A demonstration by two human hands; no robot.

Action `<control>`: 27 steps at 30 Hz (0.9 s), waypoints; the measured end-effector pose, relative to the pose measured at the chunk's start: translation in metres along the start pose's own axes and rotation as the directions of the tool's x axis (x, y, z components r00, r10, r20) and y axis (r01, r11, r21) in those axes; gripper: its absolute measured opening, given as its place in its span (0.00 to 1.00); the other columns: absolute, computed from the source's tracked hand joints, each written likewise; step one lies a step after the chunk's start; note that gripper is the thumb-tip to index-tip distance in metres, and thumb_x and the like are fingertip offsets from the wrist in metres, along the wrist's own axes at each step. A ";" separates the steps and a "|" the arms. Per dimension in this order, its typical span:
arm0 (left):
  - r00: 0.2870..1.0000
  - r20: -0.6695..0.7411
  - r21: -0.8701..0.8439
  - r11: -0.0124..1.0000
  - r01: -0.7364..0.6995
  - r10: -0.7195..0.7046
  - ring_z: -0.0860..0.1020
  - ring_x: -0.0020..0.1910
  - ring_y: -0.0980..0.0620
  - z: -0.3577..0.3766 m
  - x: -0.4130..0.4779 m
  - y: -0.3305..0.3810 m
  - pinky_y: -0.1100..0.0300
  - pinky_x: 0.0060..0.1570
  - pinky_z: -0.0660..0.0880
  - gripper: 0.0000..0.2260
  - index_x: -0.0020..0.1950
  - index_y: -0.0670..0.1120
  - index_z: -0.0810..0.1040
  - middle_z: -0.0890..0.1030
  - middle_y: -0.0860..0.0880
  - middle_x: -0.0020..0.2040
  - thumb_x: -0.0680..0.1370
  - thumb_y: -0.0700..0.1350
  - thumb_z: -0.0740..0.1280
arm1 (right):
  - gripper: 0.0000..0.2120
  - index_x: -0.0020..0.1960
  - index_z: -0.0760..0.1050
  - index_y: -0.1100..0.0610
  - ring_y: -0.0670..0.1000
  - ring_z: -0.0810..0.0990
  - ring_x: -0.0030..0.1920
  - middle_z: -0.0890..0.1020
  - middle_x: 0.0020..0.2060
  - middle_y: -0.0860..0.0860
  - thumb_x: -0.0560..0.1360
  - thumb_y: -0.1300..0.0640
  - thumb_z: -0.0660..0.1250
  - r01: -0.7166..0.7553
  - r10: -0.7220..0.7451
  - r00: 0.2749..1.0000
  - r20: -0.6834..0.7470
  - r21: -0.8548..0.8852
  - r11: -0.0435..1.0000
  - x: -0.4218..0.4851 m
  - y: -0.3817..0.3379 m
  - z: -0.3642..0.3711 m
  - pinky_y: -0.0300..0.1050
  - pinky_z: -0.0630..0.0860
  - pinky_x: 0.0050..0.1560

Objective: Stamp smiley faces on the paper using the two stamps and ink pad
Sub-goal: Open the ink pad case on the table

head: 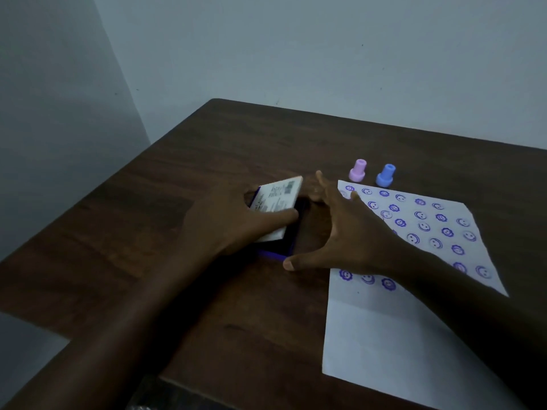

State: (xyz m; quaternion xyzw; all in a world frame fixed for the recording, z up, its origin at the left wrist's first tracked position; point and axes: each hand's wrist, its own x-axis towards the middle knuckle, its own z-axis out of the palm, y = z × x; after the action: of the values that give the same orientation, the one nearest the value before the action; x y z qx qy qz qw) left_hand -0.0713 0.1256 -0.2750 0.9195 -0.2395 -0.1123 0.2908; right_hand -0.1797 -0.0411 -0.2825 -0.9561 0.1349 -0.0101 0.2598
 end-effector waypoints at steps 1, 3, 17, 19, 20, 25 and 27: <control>0.999 0.032 -0.095 0.995 0.038 -0.035 0.81 0.44 0.57 -0.006 0.000 0.000 0.58 0.39 0.79 0.31 0.57 0.57 0.81 0.83 0.57 0.48 0.63 0.76 0.65 | 0.70 0.80 0.40 0.49 0.49 0.59 0.77 0.64 0.76 0.45 0.52 0.29 0.76 0.002 -0.002 1.000 -0.003 0.006 1.000 0.000 0.001 0.000 0.53 0.54 0.78; 0.986 0.115 -0.327 0.933 0.154 -0.122 0.79 0.45 0.53 -0.022 0.002 -0.002 0.58 0.37 0.74 0.20 0.53 0.54 0.78 0.79 0.54 0.47 0.72 0.68 0.65 | 0.69 0.80 0.40 0.49 0.49 0.58 0.77 0.63 0.77 0.45 0.52 0.28 0.76 0.005 -0.005 1.000 0.001 0.011 1.000 0.000 0.001 0.000 0.54 0.54 0.78; 0.966 -0.033 -0.165 0.955 0.246 -0.255 0.76 0.56 0.46 -0.042 0.025 -0.047 0.52 0.54 0.73 0.15 0.56 0.46 0.83 0.80 0.47 0.55 0.76 0.55 0.72 | 0.68 0.79 0.36 0.46 0.52 0.57 0.78 0.56 0.79 0.47 0.53 0.27 0.73 -0.022 0.028 0.994 0.104 -0.057 0.998 0.006 0.001 -0.004 0.54 0.56 0.77; 0.963 -0.052 -0.144 0.956 0.254 -0.264 0.77 0.51 0.48 -0.041 0.025 -0.049 0.56 0.45 0.72 0.12 0.51 0.47 0.84 0.80 0.47 0.52 0.74 0.53 0.74 | 0.67 0.79 0.36 0.45 0.52 0.56 0.78 0.55 0.79 0.47 0.54 0.28 0.73 -0.024 0.031 0.994 0.109 -0.063 0.998 0.006 0.001 -0.005 0.51 0.54 0.77; 0.962 -0.054 -0.138 0.956 0.259 -0.268 0.76 0.48 0.50 -0.040 0.027 -0.050 0.58 0.42 0.71 0.10 0.48 0.48 0.83 0.80 0.49 0.49 0.74 0.53 0.75 | 0.67 0.79 0.36 0.46 0.52 0.55 0.78 0.55 0.80 0.47 0.56 0.29 0.74 -0.024 0.032 0.993 0.114 -0.071 0.997 0.006 0.001 -0.006 0.50 0.53 0.76; 0.969 -0.081 -0.110 0.969 0.223 -0.232 0.73 0.39 0.56 -0.039 0.030 -0.054 0.63 0.33 0.68 0.08 0.44 0.51 0.82 0.78 0.51 0.45 0.72 0.53 0.77 | 0.64 0.79 0.35 0.46 0.53 0.51 0.79 0.51 0.80 0.47 0.59 0.32 0.74 -0.031 0.047 0.989 0.139 -0.113 0.993 0.003 -0.005 -0.009 0.48 0.49 0.76; 0.971 -0.095 -0.099 0.973 0.210 -0.219 0.73 0.39 0.57 -0.039 0.030 -0.054 0.63 0.34 0.68 0.11 0.50 0.50 0.83 0.77 0.52 0.45 0.72 0.53 0.76 | 0.64 0.79 0.35 0.46 0.53 0.51 0.79 0.51 0.80 0.47 0.60 0.32 0.74 -0.034 0.050 0.989 0.140 -0.120 0.992 0.004 -0.005 -0.009 0.48 0.49 0.76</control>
State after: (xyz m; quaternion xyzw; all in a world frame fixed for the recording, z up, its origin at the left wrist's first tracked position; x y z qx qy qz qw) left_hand -0.0116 0.1682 -0.2774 0.9309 -0.1177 -0.1050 0.3295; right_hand -0.1756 -0.0420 -0.2724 -0.9649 0.1364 0.0720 0.2124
